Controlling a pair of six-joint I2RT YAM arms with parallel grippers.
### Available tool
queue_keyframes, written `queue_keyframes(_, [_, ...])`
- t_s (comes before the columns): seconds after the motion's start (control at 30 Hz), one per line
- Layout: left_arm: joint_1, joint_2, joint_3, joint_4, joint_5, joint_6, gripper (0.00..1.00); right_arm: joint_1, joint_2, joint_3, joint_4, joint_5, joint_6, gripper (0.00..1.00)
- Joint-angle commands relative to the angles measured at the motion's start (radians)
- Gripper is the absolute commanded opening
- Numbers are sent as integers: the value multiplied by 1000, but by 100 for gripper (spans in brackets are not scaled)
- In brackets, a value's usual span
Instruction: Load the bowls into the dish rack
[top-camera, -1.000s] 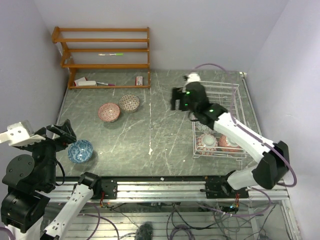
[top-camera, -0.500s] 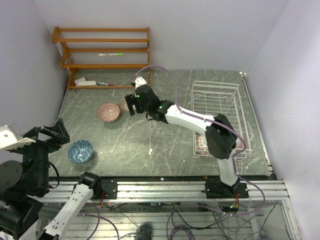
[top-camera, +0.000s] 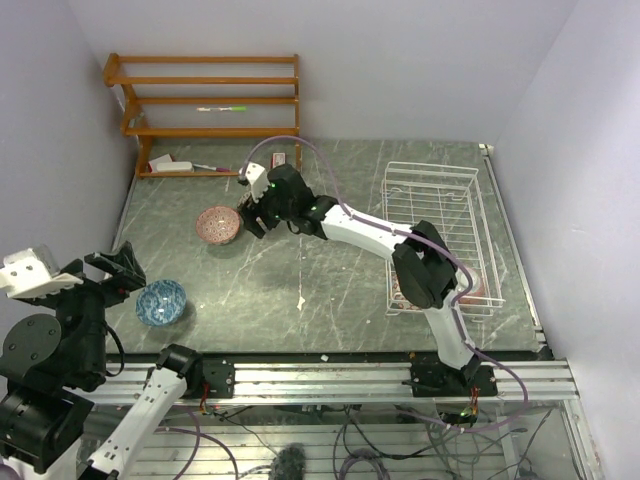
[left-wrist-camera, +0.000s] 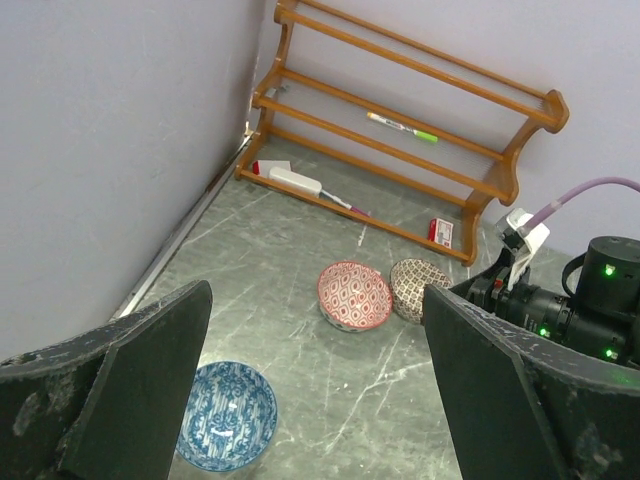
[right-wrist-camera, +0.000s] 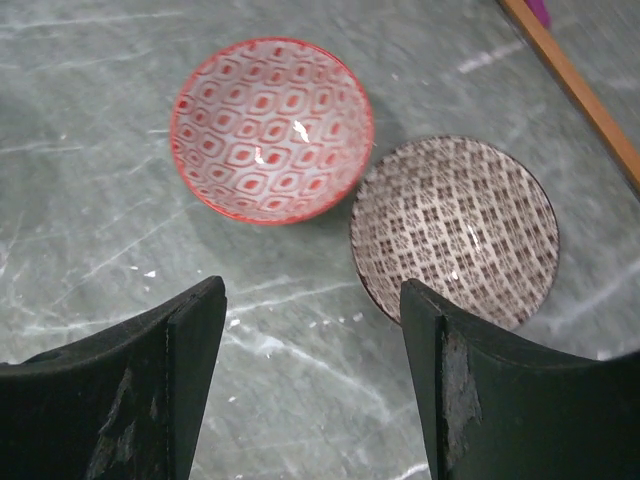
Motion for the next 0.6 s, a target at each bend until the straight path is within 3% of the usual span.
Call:
queue_keyframes(0.0, [-11, -19, -16, 6, -28, 7, 98, 3, 67, 95, -54, -161, -142, 70])
queue_keyframes(0.17, [-11, -24, -14, -1, -40, 10, 97, 3, 166, 192, -120, -119, -167, 66])
queue_keyframes(0.57, [-15, -22, -31, 4, -59, 21, 98, 1, 178, 137, -85, -40, -193, 51])
